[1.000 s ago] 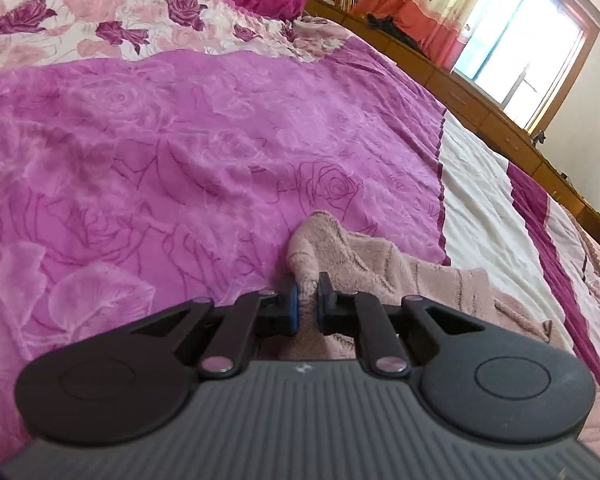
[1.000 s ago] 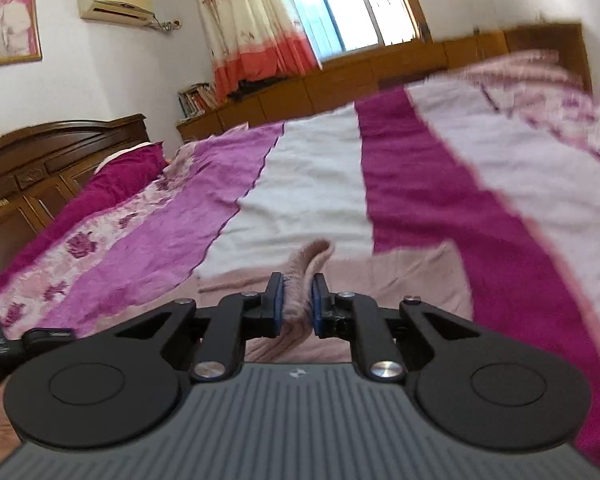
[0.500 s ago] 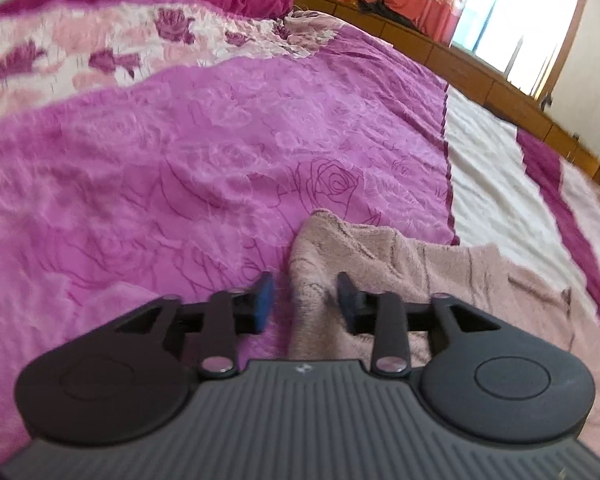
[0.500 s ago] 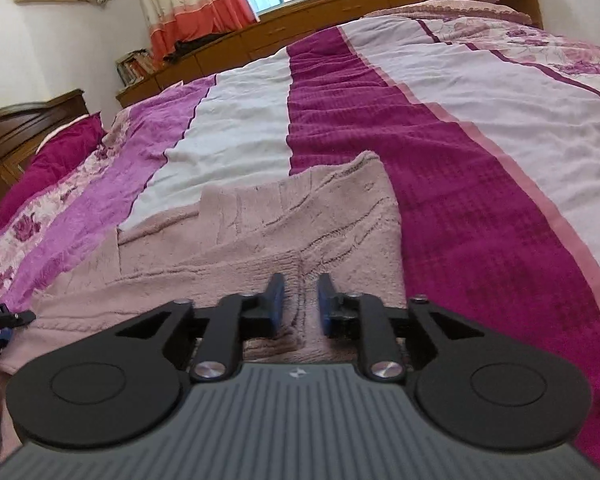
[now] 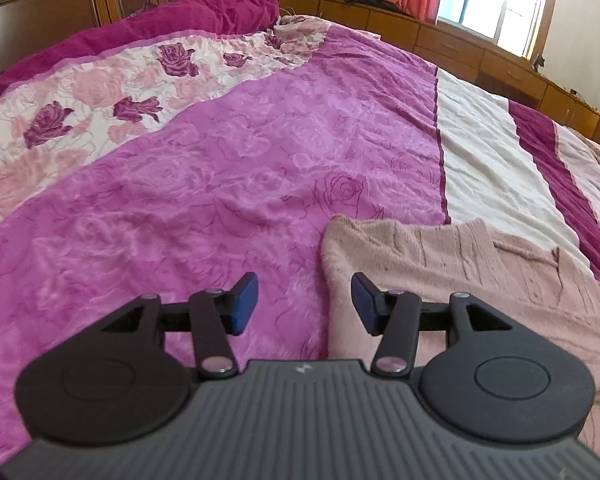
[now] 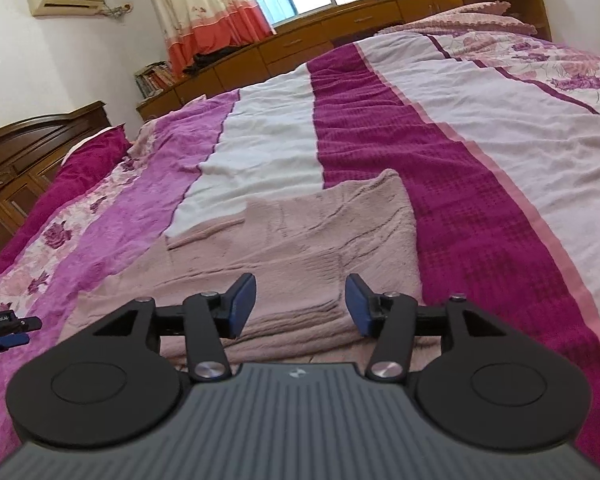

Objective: Fold small clothes

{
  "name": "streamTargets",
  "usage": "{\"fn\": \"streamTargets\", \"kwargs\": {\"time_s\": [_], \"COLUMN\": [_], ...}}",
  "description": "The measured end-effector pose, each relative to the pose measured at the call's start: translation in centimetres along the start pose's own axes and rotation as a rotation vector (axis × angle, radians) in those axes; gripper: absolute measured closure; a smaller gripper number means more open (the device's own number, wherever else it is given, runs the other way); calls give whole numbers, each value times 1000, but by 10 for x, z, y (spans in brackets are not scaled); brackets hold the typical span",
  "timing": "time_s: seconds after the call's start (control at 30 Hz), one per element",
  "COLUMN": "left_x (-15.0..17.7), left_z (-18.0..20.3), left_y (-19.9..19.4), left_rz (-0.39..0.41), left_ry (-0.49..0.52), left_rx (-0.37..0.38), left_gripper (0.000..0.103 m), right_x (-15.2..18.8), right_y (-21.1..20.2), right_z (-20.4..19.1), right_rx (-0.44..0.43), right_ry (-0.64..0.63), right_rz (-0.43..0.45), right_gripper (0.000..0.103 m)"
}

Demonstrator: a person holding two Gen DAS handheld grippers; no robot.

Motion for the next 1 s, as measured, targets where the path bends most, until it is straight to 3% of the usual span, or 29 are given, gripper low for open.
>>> {"fn": "streamTargets", "kwargs": {"time_s": [0.23, 1.0], "left_x": [16, 83], "left_z": [-6, 22], "left_y": [-41, -135], "left_rz": [-25, -126], "left_ry": [34, 143], "left_rx": [-13, 106], "left_gripper": [50, 49], "right_x": [7, 60], "right_y": [-42, -131], "right_z": [-18, -43], "right_rx": [-50, -113], "right_ry": [-7, -91], "right_rz": [6, -62], "right_gripper": [43, 41]}}
Point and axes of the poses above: each gripper's, at about its wrist camera, not at the fingertips, and y roughly the way its jaws point, z to its right, x to its underside, the point moved 6 cm from there along y, roughly the way its jaws point
